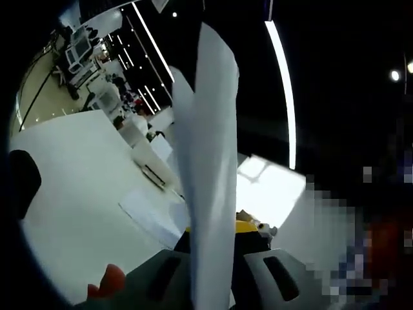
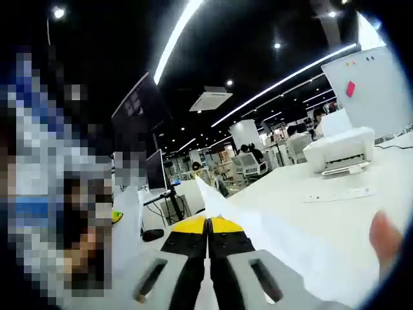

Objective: Organize the stack of printing papers by aligning and flattening the scattered papers on the table

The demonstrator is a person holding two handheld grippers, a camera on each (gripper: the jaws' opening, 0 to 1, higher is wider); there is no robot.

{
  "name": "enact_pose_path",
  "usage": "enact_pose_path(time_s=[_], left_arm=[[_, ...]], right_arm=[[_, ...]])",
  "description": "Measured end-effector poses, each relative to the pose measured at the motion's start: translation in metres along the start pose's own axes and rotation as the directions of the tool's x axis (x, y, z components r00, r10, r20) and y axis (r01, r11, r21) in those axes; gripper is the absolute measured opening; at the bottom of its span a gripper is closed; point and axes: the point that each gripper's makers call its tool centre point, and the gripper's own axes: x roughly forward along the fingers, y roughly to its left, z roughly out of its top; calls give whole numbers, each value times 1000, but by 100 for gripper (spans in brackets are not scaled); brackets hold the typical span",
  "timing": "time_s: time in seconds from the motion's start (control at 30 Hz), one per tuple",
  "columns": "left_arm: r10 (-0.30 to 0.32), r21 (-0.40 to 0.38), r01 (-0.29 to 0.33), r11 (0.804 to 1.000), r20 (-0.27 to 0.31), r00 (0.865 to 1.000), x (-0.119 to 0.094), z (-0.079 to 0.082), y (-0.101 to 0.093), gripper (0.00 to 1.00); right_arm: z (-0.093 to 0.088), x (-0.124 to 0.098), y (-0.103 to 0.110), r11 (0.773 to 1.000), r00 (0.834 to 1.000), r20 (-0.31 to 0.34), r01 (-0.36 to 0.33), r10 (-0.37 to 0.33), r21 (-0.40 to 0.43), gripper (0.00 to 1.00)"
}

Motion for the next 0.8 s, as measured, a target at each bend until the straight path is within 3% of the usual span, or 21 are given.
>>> enact_pose_path(time_s=[0.4,0.8], left_arm=[[6,-5,-6,1000,-10,1000,6,-6,1,6],[-8,-40,7,999,-24,1000,31,-20,13,6]], right_arm=[[32,-2,26,998,999,38,-31,33,-54,0],[90,-22,94,983,982,100,-147,159,-112,0]])
